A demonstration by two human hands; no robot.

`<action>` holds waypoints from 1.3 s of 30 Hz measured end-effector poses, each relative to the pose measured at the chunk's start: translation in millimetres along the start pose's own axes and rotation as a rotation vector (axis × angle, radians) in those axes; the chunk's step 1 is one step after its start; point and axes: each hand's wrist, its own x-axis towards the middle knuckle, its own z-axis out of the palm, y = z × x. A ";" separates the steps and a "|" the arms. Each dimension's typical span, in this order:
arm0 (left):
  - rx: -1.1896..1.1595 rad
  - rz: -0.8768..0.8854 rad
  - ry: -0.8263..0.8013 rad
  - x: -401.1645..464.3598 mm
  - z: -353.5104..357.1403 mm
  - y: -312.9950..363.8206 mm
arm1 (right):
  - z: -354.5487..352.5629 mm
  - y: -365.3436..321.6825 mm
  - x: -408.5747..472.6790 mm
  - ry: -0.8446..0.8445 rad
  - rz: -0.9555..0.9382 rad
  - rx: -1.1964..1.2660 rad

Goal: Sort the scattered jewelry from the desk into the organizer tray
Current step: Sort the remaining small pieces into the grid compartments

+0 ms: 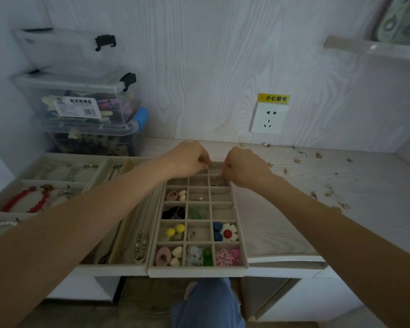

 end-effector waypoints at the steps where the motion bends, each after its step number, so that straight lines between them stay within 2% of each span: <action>1: 0.005 -0.003 -0.004 0.2 0.3 -0.5 | 0.7 -1.6 -1.6 0.004 0.008 -0.022; 8: 0.031 0.003 -0.032 -0.8 -0.6 -0.3 | 6.5 -6.1 -4.0 -0.004 0.051 -0.032; 20: 0.015 -0.013 -0.046 -1.9 -1.0 1.9 | 8.6 -5.2 -9.4 0.081 -0.015 -0.168; 33: 0.034 -0.016 -0.066 0.1 -0.9 1.6 | 10.1 2.8 -10.3 0.141 -0.112 -0.093; 39: 0.040 -0.009 -0.066 -1.1 -2.7 4.1 | 7.1 2.7 -11.9 0.096 -0.153 -0.065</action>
